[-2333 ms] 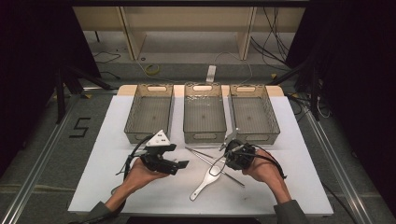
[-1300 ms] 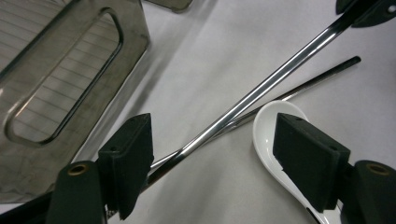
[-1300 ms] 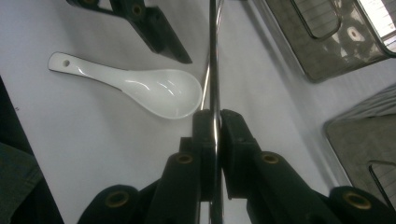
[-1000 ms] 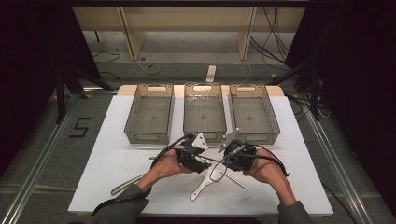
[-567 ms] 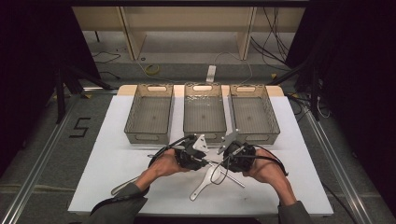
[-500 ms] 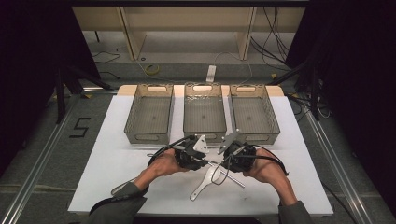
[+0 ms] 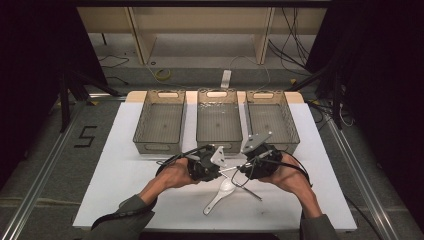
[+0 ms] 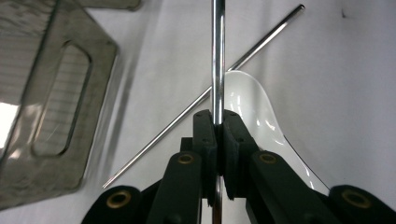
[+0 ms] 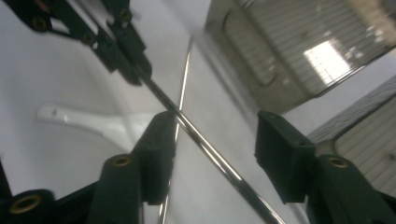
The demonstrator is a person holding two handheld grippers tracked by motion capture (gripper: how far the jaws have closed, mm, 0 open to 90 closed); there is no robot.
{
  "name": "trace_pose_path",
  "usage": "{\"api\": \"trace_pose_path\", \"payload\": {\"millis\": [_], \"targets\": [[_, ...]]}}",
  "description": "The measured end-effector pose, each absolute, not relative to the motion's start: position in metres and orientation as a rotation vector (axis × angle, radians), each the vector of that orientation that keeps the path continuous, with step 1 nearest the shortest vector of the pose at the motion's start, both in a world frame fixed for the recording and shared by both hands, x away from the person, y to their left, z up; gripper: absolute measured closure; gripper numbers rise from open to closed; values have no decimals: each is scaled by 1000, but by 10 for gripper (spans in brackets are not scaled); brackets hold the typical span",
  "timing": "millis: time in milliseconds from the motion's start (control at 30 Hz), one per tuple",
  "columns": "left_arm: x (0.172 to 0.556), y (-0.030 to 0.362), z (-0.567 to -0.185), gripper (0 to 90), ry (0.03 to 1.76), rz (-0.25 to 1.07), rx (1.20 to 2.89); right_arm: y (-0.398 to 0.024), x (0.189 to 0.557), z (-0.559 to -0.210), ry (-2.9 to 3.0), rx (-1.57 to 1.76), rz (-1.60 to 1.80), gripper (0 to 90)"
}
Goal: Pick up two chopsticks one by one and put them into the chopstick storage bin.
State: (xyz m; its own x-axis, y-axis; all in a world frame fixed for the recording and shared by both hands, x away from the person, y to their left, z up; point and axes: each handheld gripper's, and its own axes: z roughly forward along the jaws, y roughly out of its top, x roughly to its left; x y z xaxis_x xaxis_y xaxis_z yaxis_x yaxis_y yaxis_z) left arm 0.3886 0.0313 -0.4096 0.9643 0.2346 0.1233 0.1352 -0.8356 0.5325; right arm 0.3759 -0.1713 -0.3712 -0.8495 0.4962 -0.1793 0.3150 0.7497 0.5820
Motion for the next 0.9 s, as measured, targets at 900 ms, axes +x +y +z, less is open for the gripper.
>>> {"api": "trace_pose_path", "payload": {"millis": [900], "targets": [[431,121,-369,850,872,249,2270,-199,359,-412,2582,908,912,276]]}}
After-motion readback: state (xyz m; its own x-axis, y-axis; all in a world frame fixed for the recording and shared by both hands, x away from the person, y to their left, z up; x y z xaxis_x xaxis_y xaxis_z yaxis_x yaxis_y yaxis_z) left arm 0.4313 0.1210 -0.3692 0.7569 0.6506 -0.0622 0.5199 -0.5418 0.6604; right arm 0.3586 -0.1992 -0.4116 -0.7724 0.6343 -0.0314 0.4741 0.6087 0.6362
